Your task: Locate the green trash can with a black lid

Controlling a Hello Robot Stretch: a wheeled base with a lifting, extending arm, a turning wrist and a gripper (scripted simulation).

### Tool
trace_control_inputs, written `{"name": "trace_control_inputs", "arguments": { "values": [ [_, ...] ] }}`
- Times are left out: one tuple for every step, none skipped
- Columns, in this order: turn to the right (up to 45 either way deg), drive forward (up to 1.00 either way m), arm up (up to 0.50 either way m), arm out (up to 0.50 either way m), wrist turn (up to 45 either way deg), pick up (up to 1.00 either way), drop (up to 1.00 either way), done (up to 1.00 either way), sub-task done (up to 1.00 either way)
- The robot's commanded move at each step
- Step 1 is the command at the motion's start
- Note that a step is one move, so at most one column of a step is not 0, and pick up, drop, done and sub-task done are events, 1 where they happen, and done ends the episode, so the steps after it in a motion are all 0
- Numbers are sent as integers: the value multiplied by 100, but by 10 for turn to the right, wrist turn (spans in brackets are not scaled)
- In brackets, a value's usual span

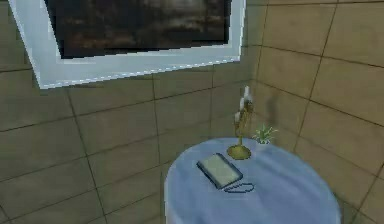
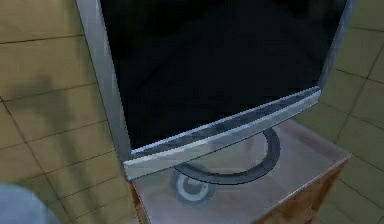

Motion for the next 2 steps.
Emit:
{"name": "trace_control_inputs", "arguments": {
  "values": [
    [-450, 0, 0, 0, 0, 0, 0, 0, 0],
    [-450, 0, 0, 0, 0, 0, 0, 0, 0]
  ]
}}
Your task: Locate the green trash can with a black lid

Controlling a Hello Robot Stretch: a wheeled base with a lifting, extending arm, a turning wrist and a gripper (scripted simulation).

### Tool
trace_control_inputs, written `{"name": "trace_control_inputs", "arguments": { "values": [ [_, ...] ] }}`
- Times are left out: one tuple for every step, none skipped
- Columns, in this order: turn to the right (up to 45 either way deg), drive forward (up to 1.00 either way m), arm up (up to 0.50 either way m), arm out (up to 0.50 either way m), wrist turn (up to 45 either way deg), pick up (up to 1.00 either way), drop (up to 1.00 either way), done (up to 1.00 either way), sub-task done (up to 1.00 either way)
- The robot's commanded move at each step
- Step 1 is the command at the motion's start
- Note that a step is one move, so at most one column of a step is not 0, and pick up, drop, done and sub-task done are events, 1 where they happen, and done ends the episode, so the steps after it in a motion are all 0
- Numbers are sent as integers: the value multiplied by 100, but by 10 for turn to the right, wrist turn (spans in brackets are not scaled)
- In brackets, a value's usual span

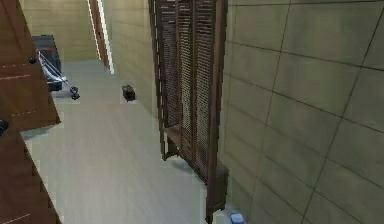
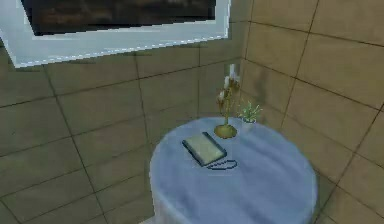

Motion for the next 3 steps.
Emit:
{"name": "trace_control_inputs", "arguments": {
  "values": [
    [-300, 0, 0, 0, 0, 0, 0, 0, 0],
    [0, 25, 0, 0, 0, 0, 0, 0, 0],
    [60, 0, 0, 0, 0, 0, 0, 0, 0]
  ]
}}
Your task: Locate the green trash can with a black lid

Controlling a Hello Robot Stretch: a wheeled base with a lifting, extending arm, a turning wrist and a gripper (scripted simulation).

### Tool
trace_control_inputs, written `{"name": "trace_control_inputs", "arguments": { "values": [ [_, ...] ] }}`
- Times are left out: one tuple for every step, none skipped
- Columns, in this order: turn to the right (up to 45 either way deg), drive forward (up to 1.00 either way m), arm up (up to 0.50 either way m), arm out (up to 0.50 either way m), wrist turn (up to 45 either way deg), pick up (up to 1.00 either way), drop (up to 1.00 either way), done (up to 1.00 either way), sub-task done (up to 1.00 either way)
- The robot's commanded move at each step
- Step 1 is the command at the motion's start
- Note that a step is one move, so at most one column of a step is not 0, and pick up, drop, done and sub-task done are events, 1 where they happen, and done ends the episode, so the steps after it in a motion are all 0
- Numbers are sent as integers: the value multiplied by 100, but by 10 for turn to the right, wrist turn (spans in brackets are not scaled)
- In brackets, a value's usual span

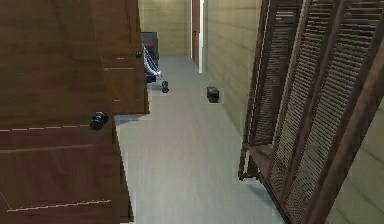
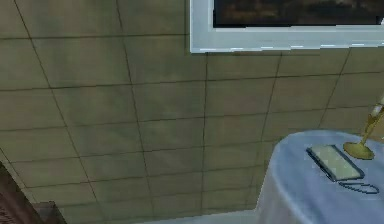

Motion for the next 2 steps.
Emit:
{"name": "trace_control_inputs", "arguments": {
  "values": [
    [30, 0, 0, 0, 0, 0, 0, 0, 0],
    [0, 80, 0, 0, 0, 0, 0, 0, 0]
  ]
}}
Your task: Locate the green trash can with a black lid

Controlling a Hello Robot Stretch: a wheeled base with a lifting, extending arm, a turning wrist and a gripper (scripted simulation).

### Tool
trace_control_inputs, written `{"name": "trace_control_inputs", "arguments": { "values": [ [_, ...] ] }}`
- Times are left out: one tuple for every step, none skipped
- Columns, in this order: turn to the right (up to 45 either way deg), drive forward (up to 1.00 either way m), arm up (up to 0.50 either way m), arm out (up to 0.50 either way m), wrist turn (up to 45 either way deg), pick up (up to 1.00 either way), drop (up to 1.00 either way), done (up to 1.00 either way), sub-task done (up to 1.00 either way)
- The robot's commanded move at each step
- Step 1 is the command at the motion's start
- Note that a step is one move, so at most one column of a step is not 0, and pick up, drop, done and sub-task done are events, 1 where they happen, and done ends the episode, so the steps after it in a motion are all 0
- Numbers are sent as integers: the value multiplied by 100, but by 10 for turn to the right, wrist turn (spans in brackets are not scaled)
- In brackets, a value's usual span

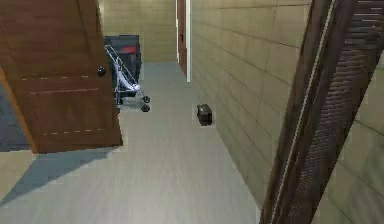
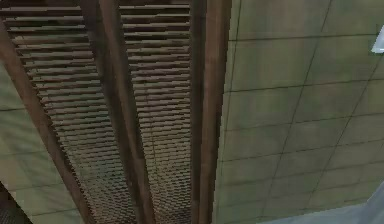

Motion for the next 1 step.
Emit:
{"name": "trace_control_inputs", "arguments": {
  "values": [
    [-90, 0, 0, 0, 0, 0, 0, 0, 0]
  ]
}}
